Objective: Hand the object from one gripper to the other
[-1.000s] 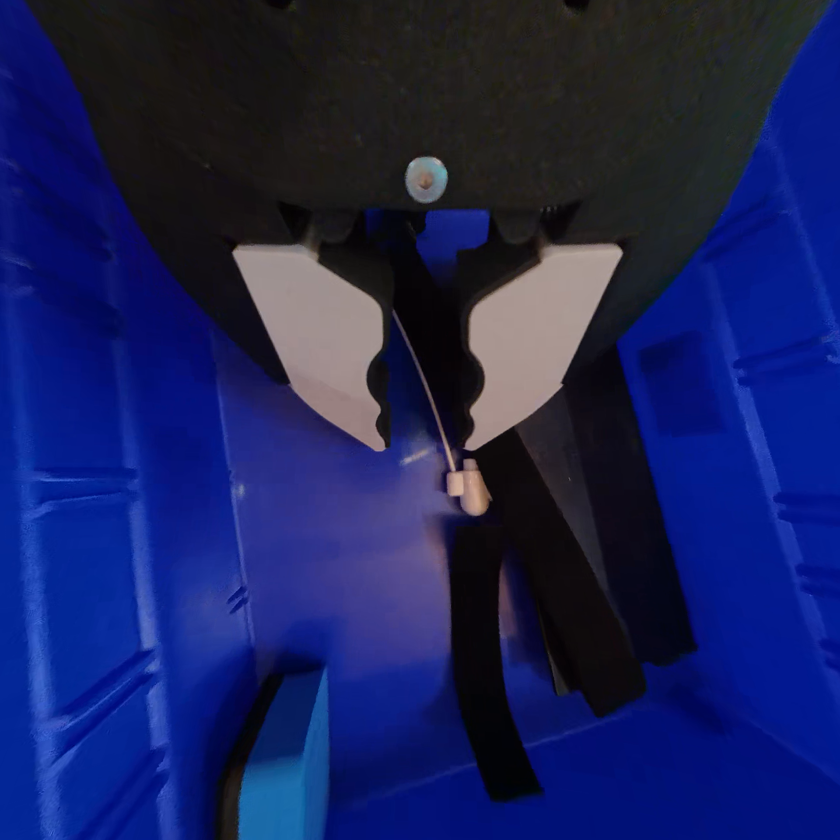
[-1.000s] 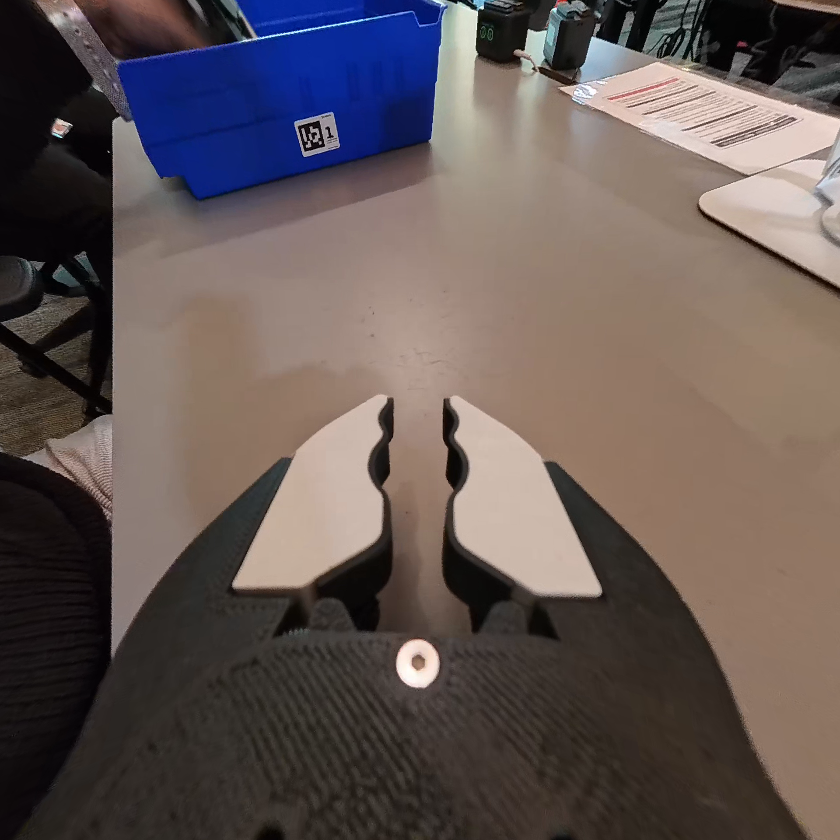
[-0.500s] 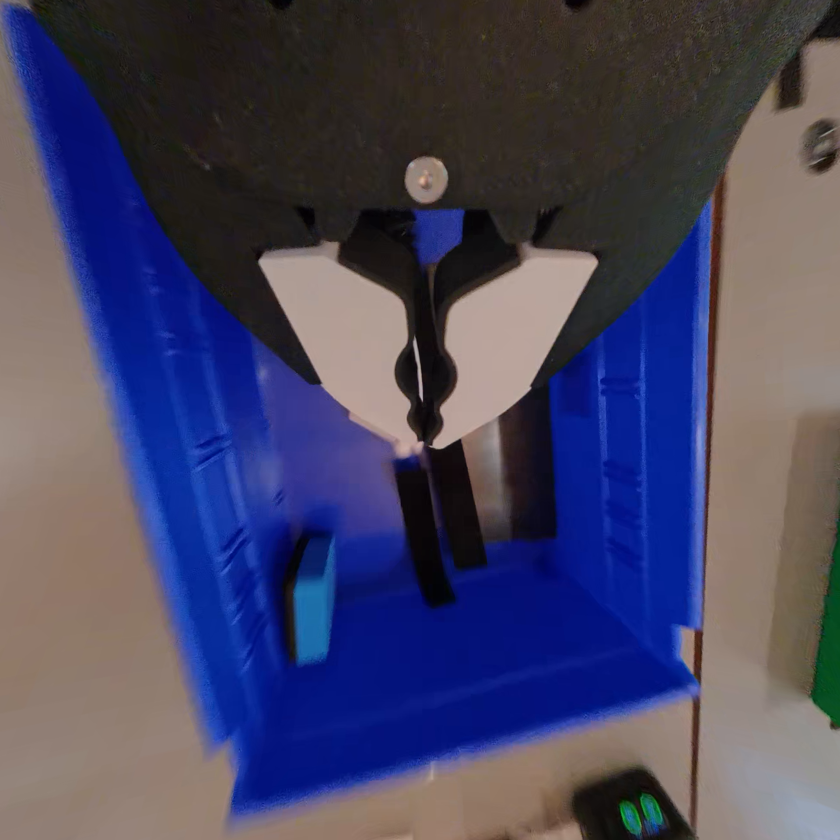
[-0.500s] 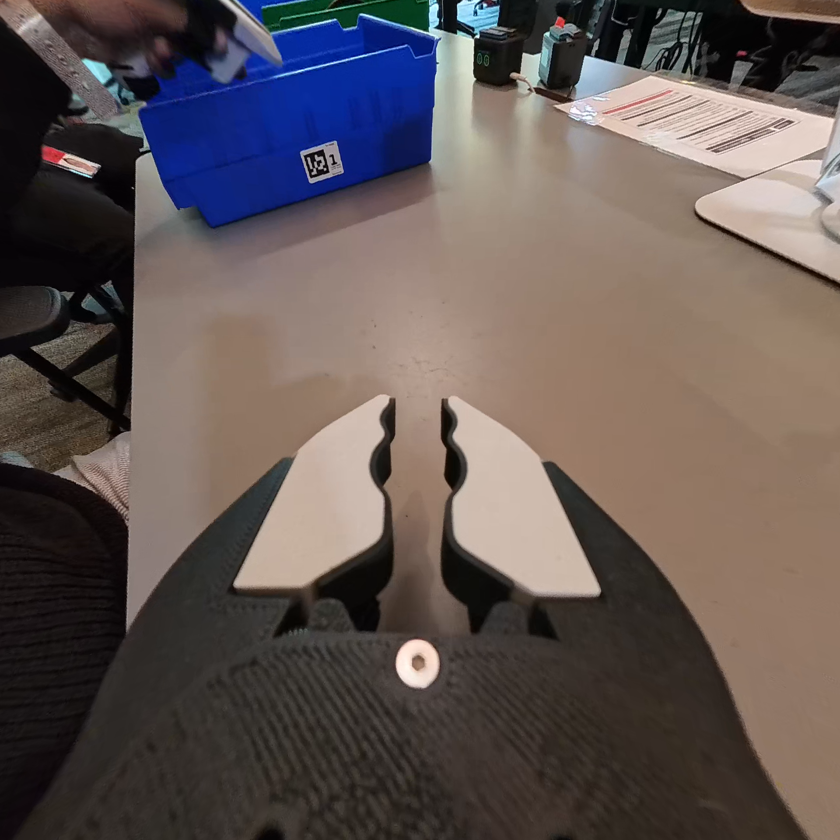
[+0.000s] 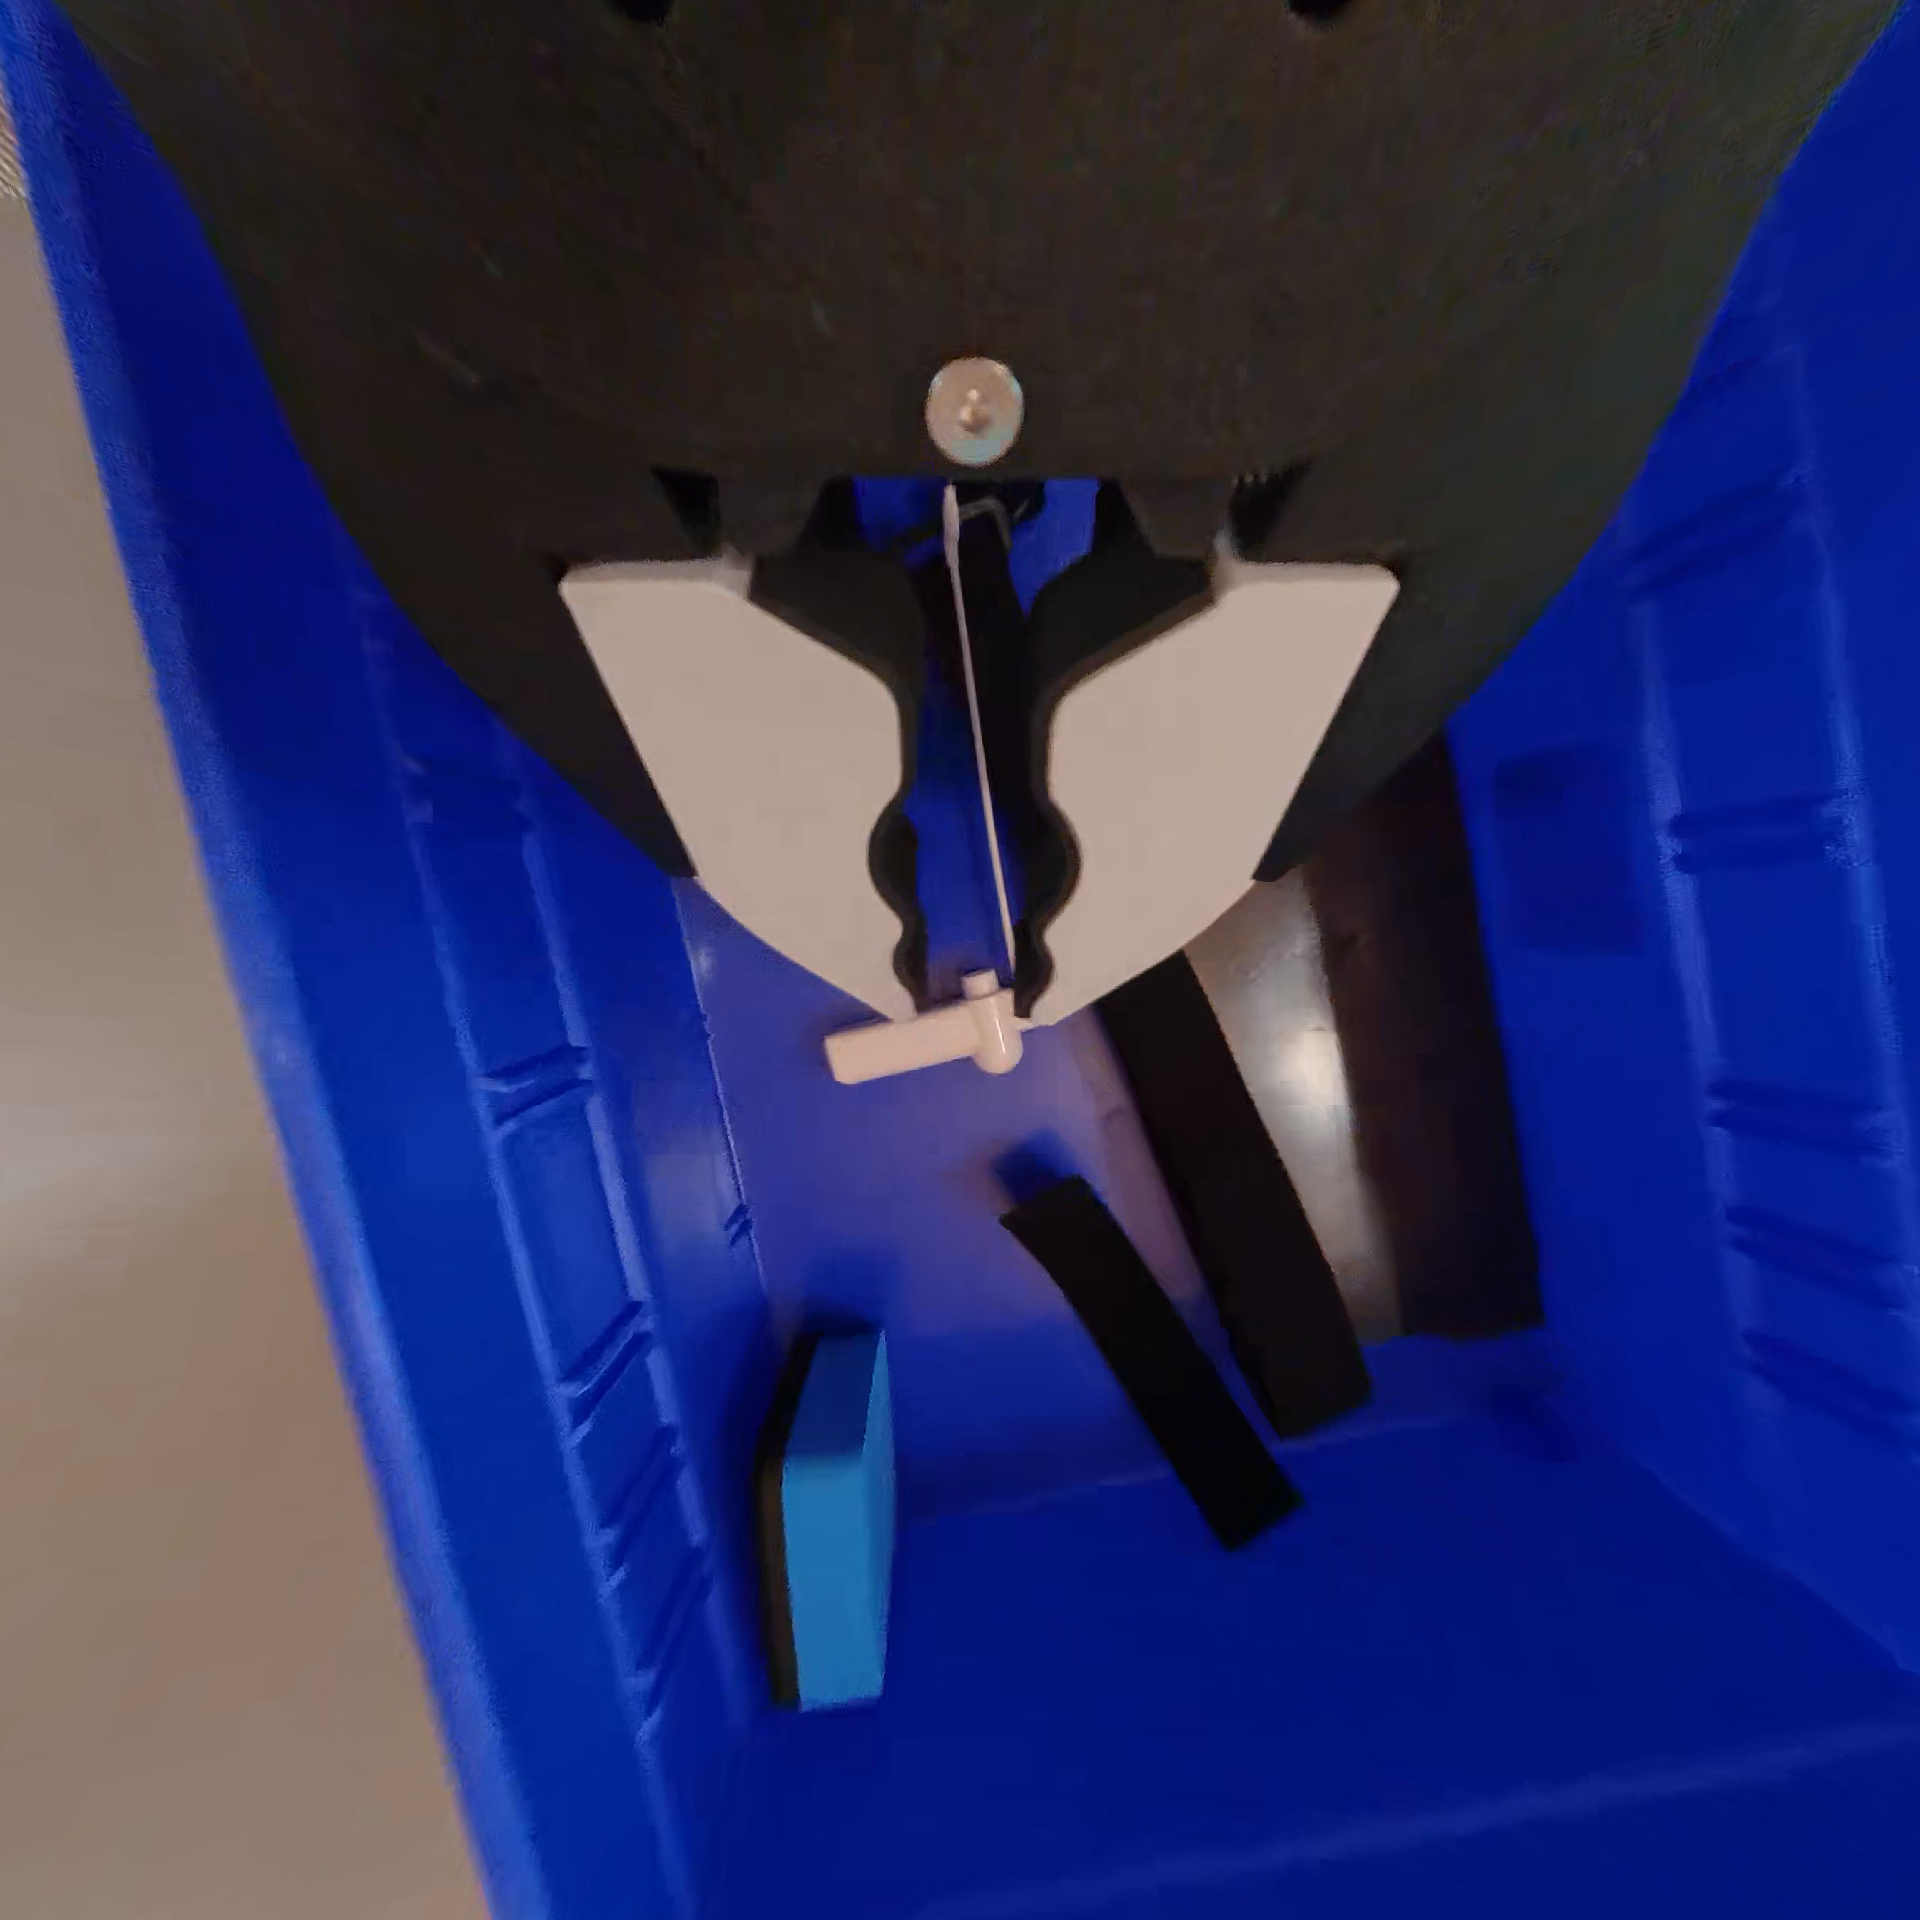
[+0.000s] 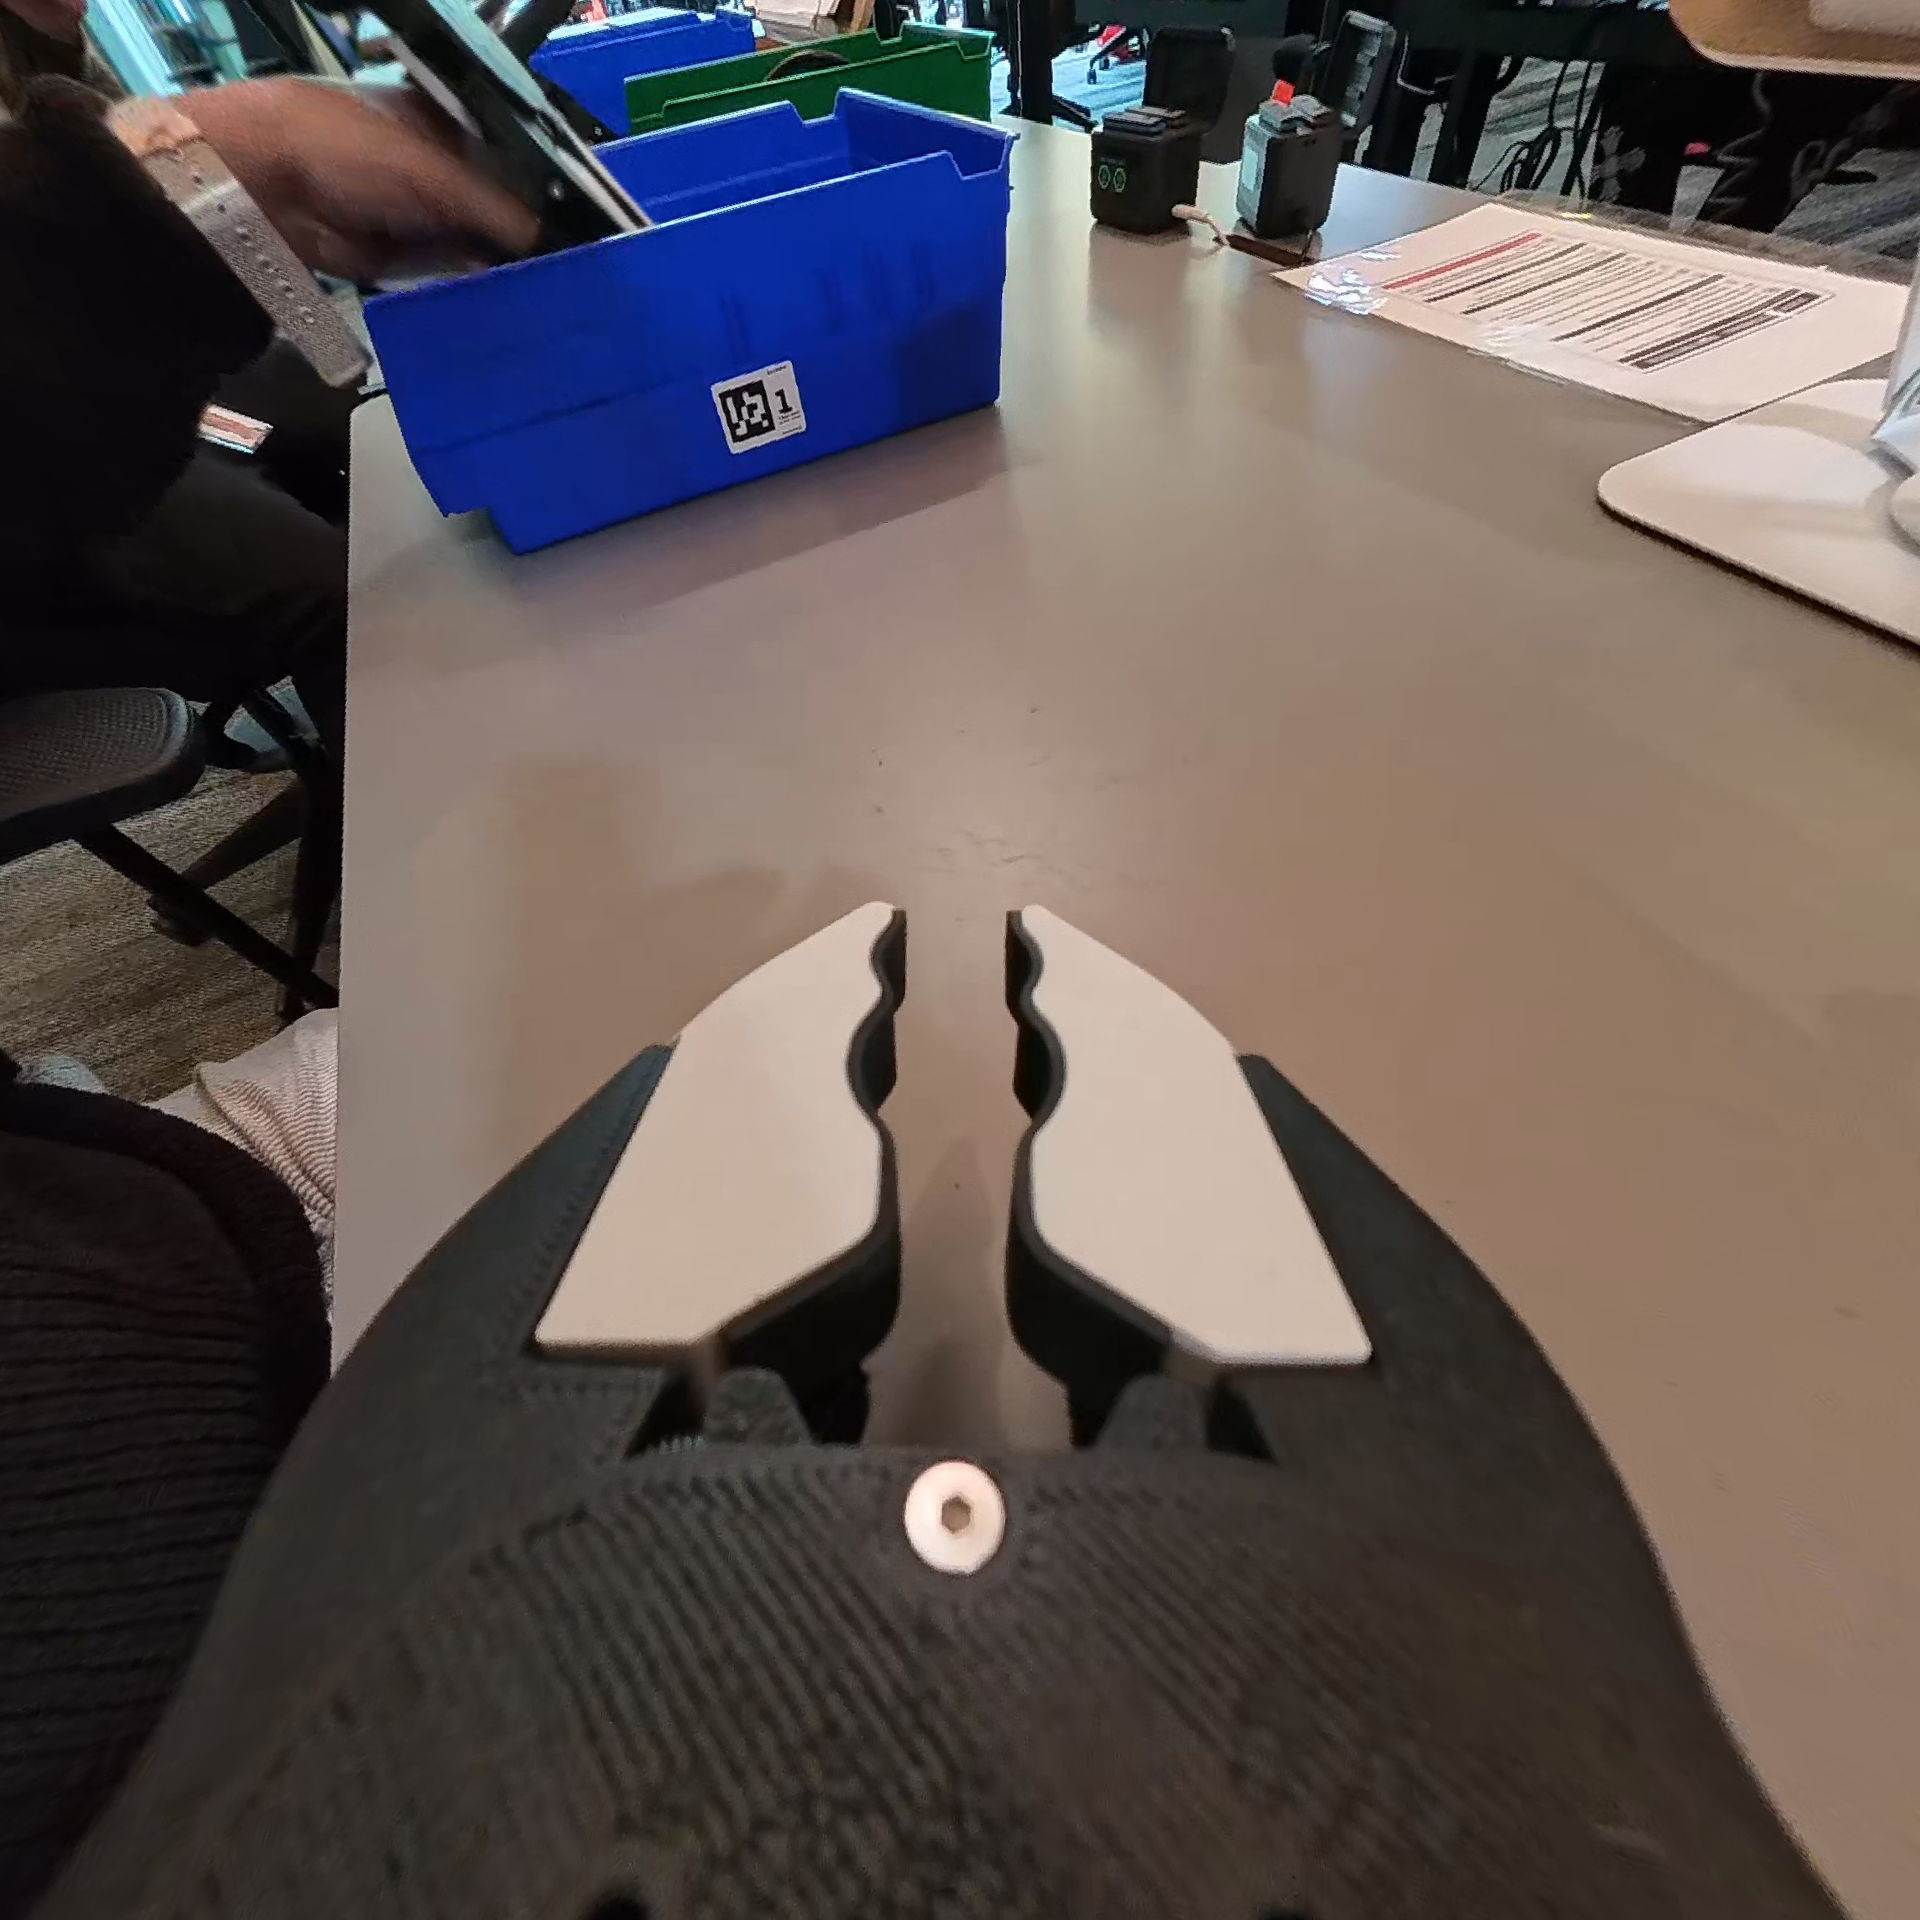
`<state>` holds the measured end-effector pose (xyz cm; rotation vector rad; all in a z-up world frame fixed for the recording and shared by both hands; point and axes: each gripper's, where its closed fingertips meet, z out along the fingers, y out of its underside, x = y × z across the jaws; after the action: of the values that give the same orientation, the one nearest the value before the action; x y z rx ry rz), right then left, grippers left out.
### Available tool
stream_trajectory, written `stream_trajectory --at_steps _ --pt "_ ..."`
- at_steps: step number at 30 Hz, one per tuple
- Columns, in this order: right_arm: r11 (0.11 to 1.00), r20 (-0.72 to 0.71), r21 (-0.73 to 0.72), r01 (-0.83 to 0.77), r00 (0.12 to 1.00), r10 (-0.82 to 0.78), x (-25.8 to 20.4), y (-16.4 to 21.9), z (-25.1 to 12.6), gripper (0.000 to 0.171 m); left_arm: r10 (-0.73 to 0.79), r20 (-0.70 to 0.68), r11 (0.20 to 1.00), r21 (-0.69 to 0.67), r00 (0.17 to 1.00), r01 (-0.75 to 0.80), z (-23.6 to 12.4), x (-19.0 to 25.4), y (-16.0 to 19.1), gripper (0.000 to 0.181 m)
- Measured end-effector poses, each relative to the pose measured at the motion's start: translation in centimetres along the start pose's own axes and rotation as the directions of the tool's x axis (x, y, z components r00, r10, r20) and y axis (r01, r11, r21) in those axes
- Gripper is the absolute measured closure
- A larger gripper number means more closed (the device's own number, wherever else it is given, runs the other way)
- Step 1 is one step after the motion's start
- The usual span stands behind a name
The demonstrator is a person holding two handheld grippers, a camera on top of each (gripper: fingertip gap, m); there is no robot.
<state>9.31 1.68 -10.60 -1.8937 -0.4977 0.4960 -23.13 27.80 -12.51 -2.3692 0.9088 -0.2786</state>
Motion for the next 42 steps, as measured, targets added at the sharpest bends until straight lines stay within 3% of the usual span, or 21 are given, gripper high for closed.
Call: stream_trajectory --at_steps 4,10,12,14,18,21,25,31,34,37,39,42 --pt "1.000 -0.010 -0.005 0.004 1.000 -0.004 0.0 0.1 0.1 0.153 -0.020 -0.018 0.994 -0.105 1.000 0.018 2.0 0.3 1.4 0.144" --pt "1.000 -0.005 -0.026 -0.012 1.000 0.012 0.2 0.3 0.3 0.154 0.054 0.009 0.983 -0.175 0.998 -0.052 3.6 0.3 2.3 0.130" --pt "1.000 -0.002 -0.023 -0.019 1.000 0.019 0.2 0.3 0.3 0.154 0.046 -0.011 0.989 -0.144 0.999 -0.047 4.1 0.6 1.8 0.135" --pt "1.000 -0.002 -0.013 -0.023 1.000 0.023 0.2 0.2 0.2 0.154 0.032 -0.010 0.992 -0.120 0.999 -0.033 4.2 0.5 1.4 0.159" --pt "0.999 0.001 0.000 -0.032 0.999 0.032 0.3 0.0 0.0 0.154 0.067 0.043 0.992 -0.114 0.997 -0.062 3.8 0.0 1.5 0.158" --pt "0.999 0.006 0.006 -0.036 0.999 0.036 0.3 0.0 0.0 0.154 0.057 0.085 0.998 -0.036 0.995 -0.054 2.2 -0.6 0.4 0.159" --pt "0.999 0.009 0.009 -0.035 0.999 0.035 0.3 -0.1 -0.1 0.154 -0.007 0.133 0.986 0.164 0.991 -0.015 -2.0 -1.7 -2.5 0.160" --pt "1.000 0.007 0.006 -0.024 1.000 0.024 0.1 0.0 -0.1 0.155 -0.078 0.119 0.876 0.482 0.990 0.011 -9.9 -1.3 -7.2 0.161" --pt "1.000 0.005 0.007 -0.018 1.000 0.018 0.1 -0.1 -0.1 0.155 -0.052 0.049 0.800 0.600 0.997 0.013 -12.8 1.7 -9.5 0.161" --pt "0.999 -0.006 0.028 -0.019 1.000 0.019 0.3 -0.3 -0.4 0.155 0.021 -0.073 0.719 0.694 0.997 0.035 -14.7 7.3 -11.5 0.161" --pt "0.999 -0.007 0.044 -0.025 1.000 0.026 0.4 -0.6 -0.7 0.154 0.089 -0.147 0.684 0.728 0.985 0.047 -15.0 11.9 -12.4 0.161" --pt "0.996 0.002 0.076 -0.036 0.999 0.036 0.4 -1.2 -1.1 0.153 0.209 -0.220 0.697 0.717 0.953 0.012 -13.0 19.0 -12.6 0.161"
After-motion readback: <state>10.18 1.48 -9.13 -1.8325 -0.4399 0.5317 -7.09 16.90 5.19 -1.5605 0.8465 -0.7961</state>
